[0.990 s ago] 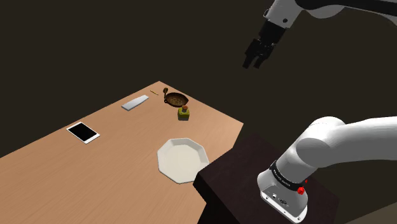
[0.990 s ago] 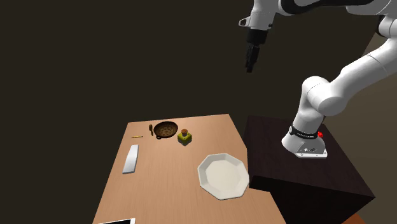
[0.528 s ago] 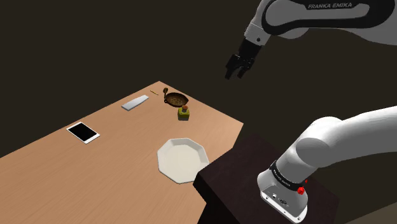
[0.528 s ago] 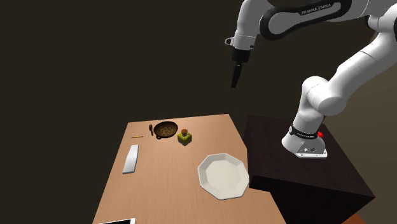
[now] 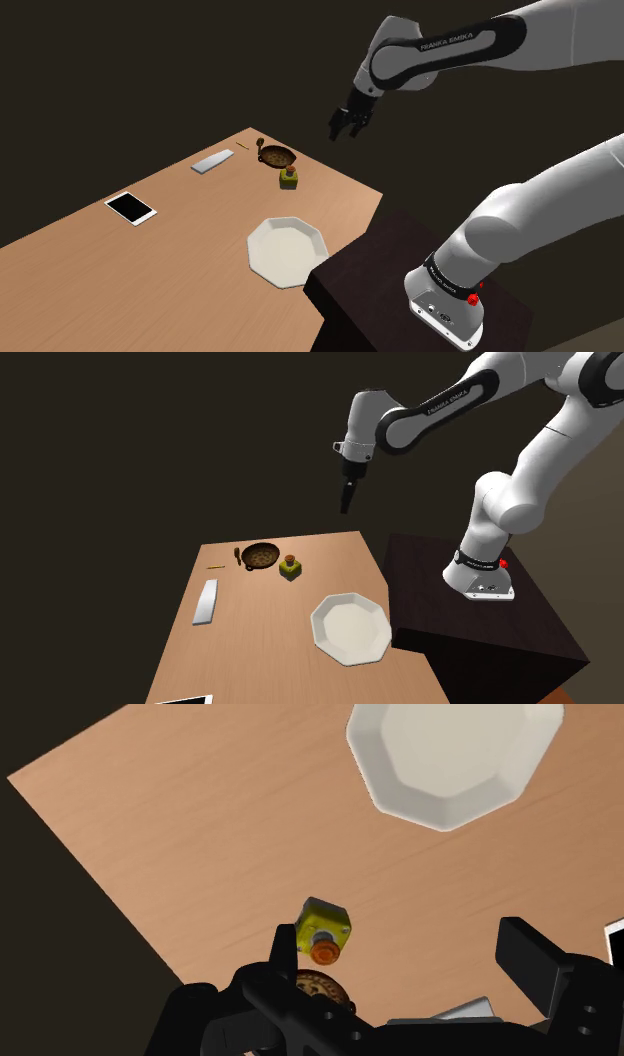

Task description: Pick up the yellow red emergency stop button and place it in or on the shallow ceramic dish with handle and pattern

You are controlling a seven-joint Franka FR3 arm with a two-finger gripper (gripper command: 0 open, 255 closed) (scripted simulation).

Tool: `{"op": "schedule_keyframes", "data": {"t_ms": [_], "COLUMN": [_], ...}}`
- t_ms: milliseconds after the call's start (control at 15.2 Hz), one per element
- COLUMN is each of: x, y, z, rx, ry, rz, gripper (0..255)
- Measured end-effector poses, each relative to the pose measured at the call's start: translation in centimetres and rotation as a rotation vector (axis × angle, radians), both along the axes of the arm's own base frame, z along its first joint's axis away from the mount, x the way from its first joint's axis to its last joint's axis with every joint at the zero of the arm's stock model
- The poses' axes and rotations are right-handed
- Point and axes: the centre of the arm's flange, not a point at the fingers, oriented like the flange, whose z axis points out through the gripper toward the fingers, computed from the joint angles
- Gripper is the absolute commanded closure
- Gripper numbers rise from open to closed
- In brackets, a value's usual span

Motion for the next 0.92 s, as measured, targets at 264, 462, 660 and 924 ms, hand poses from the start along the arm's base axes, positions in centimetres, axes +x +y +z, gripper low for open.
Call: {"op": "schedule_keyframes", "data": {"t_ms": [264,462,660,924], "x": [3.3,5.3,7.6,10.6], "y": [0.1,0.2,0.2,0.2], "z": [-4.6,-7.6,-10.7,-15.0], "rx": [-0.008,-0.014,-0.02,-0.028], "ry": [-0.005,-0.009,-0.013,-0.018], "rz": [-0.018,-0.032,-0.045,-0.064], "gripper": [0,0,0,0]}}
